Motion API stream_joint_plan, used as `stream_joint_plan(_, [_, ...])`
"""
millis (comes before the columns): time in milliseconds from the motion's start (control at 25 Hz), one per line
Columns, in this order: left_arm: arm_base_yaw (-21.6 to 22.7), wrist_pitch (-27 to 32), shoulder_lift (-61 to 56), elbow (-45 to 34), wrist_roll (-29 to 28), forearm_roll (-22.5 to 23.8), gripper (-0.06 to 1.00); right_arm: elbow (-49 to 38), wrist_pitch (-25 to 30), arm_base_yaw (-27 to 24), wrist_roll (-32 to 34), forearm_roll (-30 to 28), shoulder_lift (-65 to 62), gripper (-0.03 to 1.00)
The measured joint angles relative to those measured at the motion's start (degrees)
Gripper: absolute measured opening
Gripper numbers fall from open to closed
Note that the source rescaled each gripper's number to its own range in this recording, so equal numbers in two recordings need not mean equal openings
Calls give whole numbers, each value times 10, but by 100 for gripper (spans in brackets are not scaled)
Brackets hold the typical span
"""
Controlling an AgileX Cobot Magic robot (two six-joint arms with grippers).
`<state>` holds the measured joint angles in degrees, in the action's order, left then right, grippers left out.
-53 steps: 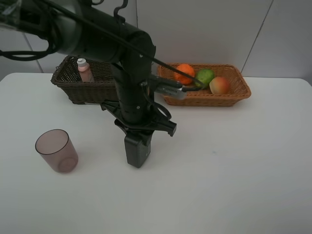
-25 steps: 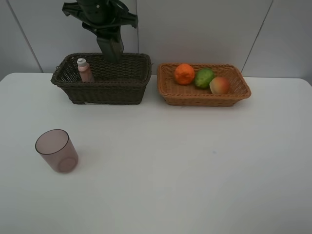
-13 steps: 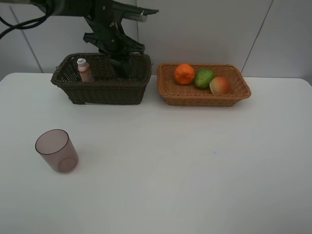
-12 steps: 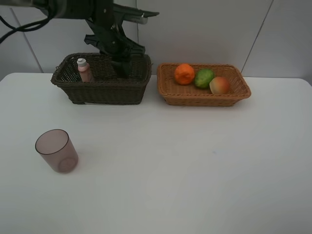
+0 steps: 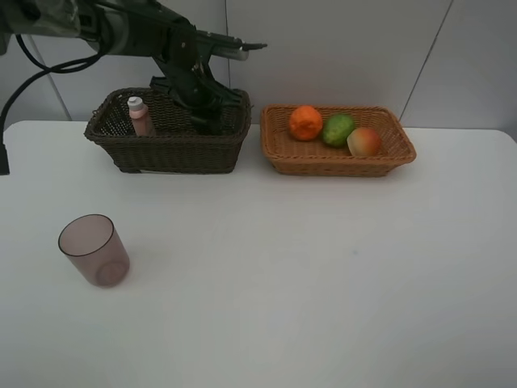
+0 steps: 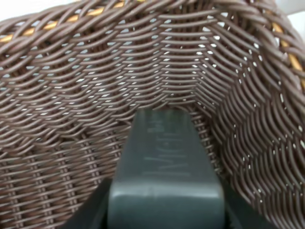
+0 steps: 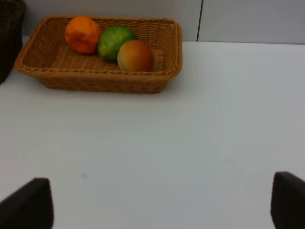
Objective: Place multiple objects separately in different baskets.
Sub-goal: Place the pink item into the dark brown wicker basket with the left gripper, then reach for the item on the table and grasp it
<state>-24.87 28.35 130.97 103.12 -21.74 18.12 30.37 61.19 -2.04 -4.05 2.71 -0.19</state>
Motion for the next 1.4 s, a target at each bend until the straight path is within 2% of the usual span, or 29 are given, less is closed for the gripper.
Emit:
stream_joint_plan(80, [0,0,0,0,0,-3,12,0,0,0,0,0,0,100])
stream_joint_plan(120, [0,0,0,0,0,-3,18,0,0,0,0,0,0,100])
stream_joint_plan(280, [0,-7,0,1,0,-3,79,0,0,0,0,0,0,100])
stream_joint_plan(360, [-1,-6,-1,1,0,-3,92,0,0,0,0,0,0,100])
stream_joint_plan(520, [-6,11,-20,1,0,-3,97,0,0,0,0,0,0,100])
stream_joint_plan(760, [-17,129,-95,3,55,-17,97,0,0,0,0,0,0,100])
stream_joint_plan(960, [-20,259,-147,3,151,-42,97,0,0,0,0,0,0,100])
stream_joint_plan(1120, [-20,346,-181,-20,236,-44,97,0,0,0,0,0,0,100])
stream_joint_plan(1240, [-12,362,-219,-79,292,-44,97,0,0,0,0,0,0,100])
stream_joint_plan(1400, [-1,324,-283,-183,358,-44,97,0,0,0,0,0,0,100])
